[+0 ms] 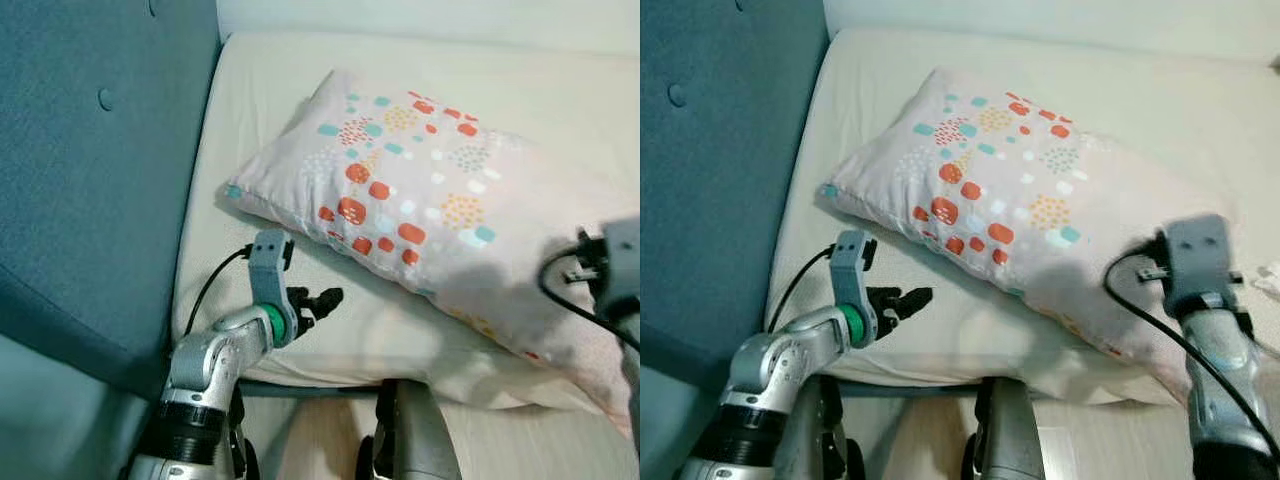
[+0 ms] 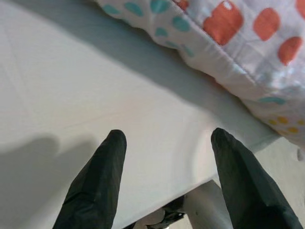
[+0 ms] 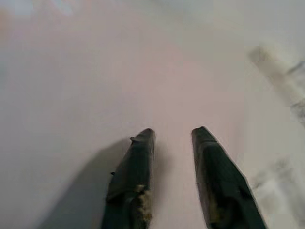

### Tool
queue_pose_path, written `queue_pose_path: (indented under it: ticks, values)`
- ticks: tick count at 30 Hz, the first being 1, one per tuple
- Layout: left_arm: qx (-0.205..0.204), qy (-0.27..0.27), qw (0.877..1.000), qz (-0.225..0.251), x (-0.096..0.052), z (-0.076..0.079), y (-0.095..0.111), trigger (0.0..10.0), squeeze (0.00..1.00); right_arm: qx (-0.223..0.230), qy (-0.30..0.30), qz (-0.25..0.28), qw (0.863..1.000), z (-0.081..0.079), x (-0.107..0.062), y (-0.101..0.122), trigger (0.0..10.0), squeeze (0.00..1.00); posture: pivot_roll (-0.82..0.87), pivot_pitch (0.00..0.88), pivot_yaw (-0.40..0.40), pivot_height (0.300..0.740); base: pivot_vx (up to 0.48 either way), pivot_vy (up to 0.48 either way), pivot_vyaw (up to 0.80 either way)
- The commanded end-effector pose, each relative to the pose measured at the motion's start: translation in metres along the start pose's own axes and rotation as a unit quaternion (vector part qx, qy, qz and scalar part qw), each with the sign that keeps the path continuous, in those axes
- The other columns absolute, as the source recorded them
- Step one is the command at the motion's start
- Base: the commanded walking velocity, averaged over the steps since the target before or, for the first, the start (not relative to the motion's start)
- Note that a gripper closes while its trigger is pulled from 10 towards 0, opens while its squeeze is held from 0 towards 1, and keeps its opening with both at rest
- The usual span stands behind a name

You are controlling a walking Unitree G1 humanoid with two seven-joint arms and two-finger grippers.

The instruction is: Clean up the room

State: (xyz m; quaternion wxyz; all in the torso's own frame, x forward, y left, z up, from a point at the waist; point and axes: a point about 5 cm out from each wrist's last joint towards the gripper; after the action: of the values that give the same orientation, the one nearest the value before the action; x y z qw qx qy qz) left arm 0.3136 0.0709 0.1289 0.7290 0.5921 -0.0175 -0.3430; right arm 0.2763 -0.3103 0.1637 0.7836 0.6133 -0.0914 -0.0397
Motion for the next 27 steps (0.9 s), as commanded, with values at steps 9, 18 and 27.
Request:
queue_pose_path:
  ticks: [9, 18, 27]
  values:
    - [0.000, 0.023, 1.000, -0.017, 0.006, -0.005, -0.009, 10.0, 0.00, -0.031, 0.122, -0.162, 0.979, -0.019, -0.030, -0.039, 10.0, 1.00, 0.04, 0.222, -0.030, 0.570, 0.000, 0.000, 0.00]
    - [-0.001, 0.030, 0.999, -0.018, 0.006, -0.006, -0.012, 10.0, 0.00, -0.134, 0.144, -0.228, 0.954, -0.013, -0.037, -0.058, 10.0, 1.00, 0.05, 0.219, -0.041, 0.570, 0.000, 0.000, 0.00]
    - [-0.004, 0.034, 0.999, -0.017, 0.007, -0.006, -0.013, 10.0, 0.00, -0.236, 0.129, -0.262, 0.927, -0.004, -0.033, -0.068, 10.0, 0.00, 0.05, 0.217, -0.039, 0.570, 0.000, 0.000, 0.00]
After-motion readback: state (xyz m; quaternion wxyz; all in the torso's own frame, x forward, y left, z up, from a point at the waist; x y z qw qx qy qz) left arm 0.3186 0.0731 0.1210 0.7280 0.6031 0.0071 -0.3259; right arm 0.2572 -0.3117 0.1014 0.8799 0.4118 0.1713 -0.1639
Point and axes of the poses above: a point about 5 cm out from each wrist's last joint towards the gripper, its own x axis pointing out of the wrist towards the gripper, its own y axis along the axis of the wrist's last joint, z = x × y, and after that the axes turned 7 degrees about x, right-handed
